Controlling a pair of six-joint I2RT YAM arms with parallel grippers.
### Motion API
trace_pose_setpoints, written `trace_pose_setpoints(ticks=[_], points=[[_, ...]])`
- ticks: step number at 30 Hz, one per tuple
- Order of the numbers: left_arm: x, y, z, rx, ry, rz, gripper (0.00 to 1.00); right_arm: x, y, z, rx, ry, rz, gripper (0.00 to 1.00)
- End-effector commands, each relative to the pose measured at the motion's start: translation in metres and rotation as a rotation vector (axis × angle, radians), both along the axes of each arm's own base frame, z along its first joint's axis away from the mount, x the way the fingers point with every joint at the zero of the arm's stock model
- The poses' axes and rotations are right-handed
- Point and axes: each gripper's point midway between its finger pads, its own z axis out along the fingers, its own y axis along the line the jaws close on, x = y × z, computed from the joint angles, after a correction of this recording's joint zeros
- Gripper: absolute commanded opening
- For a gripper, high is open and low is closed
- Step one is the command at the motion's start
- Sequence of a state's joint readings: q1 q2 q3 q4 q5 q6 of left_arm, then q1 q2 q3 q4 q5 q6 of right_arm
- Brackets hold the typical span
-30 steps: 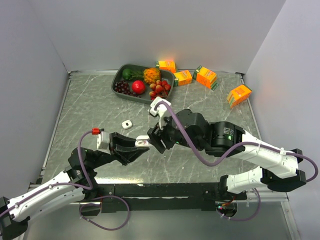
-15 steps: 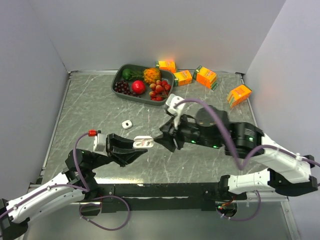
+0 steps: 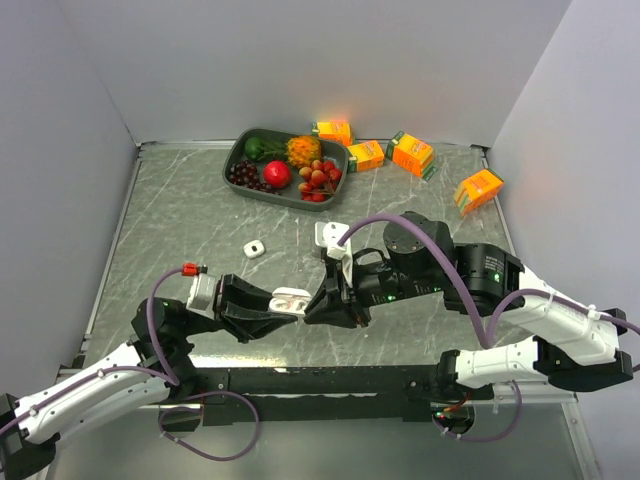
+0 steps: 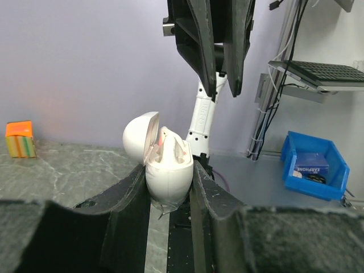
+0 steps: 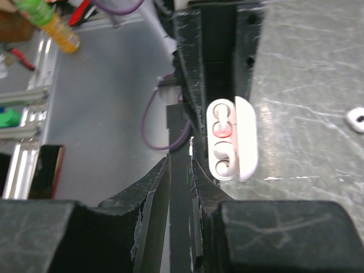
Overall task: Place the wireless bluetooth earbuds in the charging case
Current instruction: Adjust the earbud with the charging case.
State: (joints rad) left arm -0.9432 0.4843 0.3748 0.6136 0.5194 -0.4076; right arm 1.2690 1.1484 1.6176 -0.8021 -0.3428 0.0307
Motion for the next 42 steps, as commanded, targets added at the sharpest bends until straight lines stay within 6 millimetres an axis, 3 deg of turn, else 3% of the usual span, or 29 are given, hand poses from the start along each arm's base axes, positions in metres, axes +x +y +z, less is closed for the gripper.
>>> trace_pose_setpoints(ticks=[1,25,35,42], points=[[-0.013,0.006,0.022,-0.058,-0.051,-0.045,0.01,-0.016,-0.003,0.007,0.035,0.016,0.101,0.24],[-0.018,0.006,0.032,-0.074,-0.055,-0.075,0.01,0.027,0.005,-0.02,-0.081,-0.013,-0.109,0.27],[-0.017,0.007,0.033,-0.075,-0.056,-0.07,0.01,0.039,-0.001,-0.015,-0.079,-0.041,-0.189,0.4],[-0.013,0.006,0.033,-0.072,-0.041,-0.049,0.01,0.04,-0.005,-0.012,-0.057,-0.043,-0.204,0.42]])
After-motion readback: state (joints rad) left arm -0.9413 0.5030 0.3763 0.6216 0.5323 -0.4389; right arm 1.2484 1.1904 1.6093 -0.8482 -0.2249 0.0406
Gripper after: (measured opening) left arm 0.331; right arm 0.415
